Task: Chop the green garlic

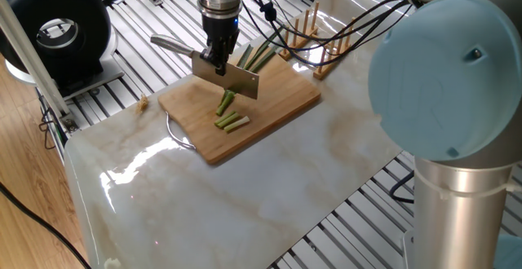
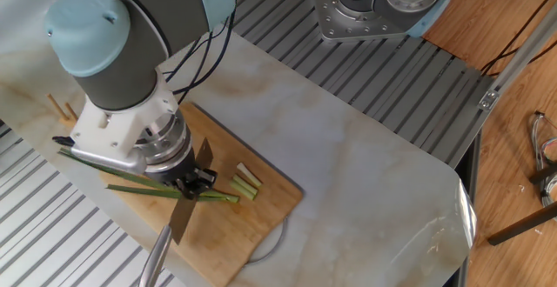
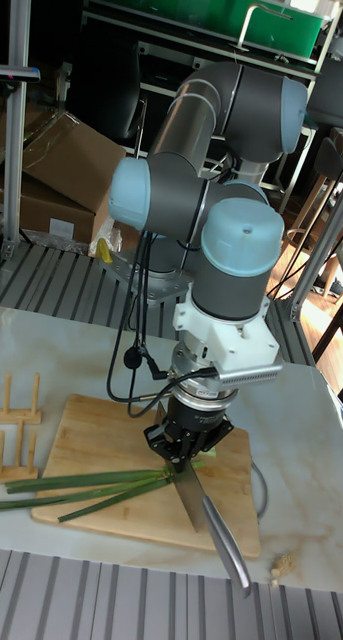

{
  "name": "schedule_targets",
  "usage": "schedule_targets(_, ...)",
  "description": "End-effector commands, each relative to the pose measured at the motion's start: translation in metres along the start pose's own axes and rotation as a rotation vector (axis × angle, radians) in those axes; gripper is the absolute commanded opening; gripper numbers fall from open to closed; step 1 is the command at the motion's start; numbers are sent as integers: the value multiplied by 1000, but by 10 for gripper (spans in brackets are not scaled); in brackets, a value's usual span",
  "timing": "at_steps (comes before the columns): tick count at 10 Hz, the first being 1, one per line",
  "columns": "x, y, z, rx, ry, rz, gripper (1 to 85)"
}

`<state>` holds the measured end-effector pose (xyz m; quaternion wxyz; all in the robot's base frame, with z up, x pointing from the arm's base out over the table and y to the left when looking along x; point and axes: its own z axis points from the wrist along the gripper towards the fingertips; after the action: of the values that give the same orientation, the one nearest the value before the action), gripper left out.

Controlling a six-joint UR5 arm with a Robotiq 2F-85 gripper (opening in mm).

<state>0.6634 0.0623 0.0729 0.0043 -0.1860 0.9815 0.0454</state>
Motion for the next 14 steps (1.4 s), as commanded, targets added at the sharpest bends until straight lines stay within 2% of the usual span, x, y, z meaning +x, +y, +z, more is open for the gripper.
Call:
schedule_targets(1,-7,2,4,7,-14,14,13)
schedule_targets(4,-7,-6,2,33,-17,13,13)
schedule_targets(11,-7,-2,7,22,-16,-26,13)
schedule_targets(14,-8,-3,16,22,-19,-32,13)
